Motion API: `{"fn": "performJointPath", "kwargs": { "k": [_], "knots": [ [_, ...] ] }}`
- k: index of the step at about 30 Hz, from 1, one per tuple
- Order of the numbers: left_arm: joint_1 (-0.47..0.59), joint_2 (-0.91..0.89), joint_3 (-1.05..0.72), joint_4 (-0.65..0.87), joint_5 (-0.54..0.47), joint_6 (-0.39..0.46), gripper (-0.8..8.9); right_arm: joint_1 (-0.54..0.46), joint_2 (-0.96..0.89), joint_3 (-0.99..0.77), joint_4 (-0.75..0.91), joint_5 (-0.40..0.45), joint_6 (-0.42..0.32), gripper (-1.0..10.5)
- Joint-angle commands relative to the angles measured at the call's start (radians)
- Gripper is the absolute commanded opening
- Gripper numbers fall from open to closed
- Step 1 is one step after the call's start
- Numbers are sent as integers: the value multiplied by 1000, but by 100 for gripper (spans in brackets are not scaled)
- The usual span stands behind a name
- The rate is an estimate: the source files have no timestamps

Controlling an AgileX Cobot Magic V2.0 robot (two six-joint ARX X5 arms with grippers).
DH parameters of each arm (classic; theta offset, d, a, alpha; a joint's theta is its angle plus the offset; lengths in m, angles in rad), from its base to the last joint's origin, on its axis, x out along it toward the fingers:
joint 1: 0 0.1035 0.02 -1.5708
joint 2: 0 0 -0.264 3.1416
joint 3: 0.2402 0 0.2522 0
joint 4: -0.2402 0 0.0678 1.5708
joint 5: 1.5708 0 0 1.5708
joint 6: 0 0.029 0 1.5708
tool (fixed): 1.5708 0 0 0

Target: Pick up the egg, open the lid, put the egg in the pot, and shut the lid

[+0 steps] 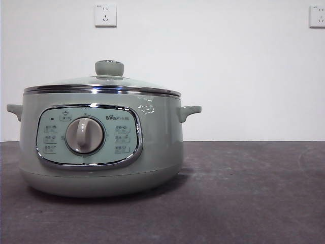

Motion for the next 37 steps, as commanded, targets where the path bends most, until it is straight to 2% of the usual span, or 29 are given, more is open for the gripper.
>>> {"fn": "performJointPath", "kwargs": {
  "k": [1,23,27,30,32,37],
  "knots": [
    [3,-4,-17,4,-1,0,-3,1,0,-6,5,3,10,1],
    [3,-4,-17,5,-1,0,-3,1,0,-6,5,3,9,1],
    [3,-4,-17,5,-1,0,-3,0,-10,-7,1,4,-53,1],
    [3,-4,-17,5,-1,0,-3,-43,-43,-21,21,0,-105,1],
    [3,-4,-17,5,-2,0,-3,-102,-75,-54,68,-36,-138,1],
    [3,-4,-17,5,-2,0,-3,-323,-227,-224,209,-318,-148,1]
  ]
}}
